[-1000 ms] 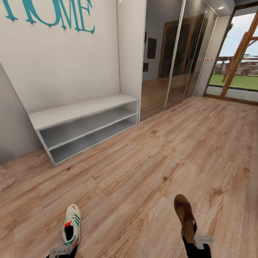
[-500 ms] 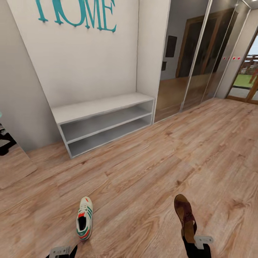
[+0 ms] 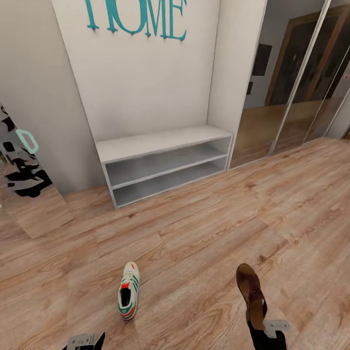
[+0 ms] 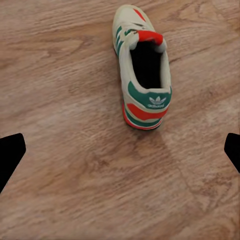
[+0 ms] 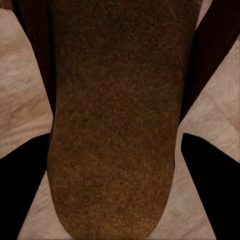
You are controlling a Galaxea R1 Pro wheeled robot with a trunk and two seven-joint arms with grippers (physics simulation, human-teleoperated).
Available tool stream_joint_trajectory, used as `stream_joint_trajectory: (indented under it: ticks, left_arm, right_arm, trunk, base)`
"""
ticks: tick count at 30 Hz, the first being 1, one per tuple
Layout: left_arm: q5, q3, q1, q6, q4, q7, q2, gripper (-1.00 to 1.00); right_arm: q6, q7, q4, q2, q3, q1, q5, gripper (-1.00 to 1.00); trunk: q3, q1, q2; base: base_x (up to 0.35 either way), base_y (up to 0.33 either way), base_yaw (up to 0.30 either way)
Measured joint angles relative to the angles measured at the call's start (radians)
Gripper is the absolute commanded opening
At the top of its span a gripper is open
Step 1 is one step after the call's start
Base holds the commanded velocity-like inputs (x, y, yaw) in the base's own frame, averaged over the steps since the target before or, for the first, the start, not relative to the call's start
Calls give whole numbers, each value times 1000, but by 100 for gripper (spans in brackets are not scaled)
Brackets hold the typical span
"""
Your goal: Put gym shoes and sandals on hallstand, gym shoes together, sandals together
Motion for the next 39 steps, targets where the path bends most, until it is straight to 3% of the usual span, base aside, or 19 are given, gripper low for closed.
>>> stream_joint_trajectory:
  ticks: [13,16,17,18,20,25,27,32,39]
  left_arm:
    - [2,4,0,1,-1,0,1,100]
    - [1,5,-6,3,-1,2,2,100]
    - [2,5,-7,5,-1,3,2,100]
    - [2,5,-10,8,-1,7,2,100]
    - [2,2,-16,13,-1,30,2,100]
    - [-1,-4,-59,19,-1,67,-2,100]
    - [-3,-9,-100,25,0,76,-3,100]
    - [-8,-13,-154,92,0,80,-3,100]
    - [-12,-17,-150,125,-4,82,0,100]
  right_arm:
    - [2,1,-26,0,-1,0,2,-100]
    - [43,1,-228,-1,-4,-1,2,-100]
    - [59,1,-249,-1,-3,-1,3,-100]
    - [101,1,-306,-1,-3,-1,2,-100]
    - [268,1,-489,-1,-5,-1,1,-100]
    - [406,1,-638,-1,-7,-1,0,-100]
    - [450,4,-715,-1,-7,-2,-1,-100]
    - [473,8,-768,-3,-5,-1,1,-100]
    - [473,8,-749,-10,-5,0,4,-100]
  trunk:
    - [-4,0,0]
    - [-4,0,0]
    - [-5,0,0]
    - [-4,0,0]
    - [-4,0,0]
    - [-4,0,0]
    - [-4,0,0]
    - [-5,0,0]
    - [-5,0,0]
  base:
    - [111,-66,152]
    - [2,-1,4]
    - [1,-1,2]
    - [1,0,1]
    - [0,0,0]
    - [0,0,0]
    - [0,0,0]
    - [0,0,0]
    - [0,0,0]
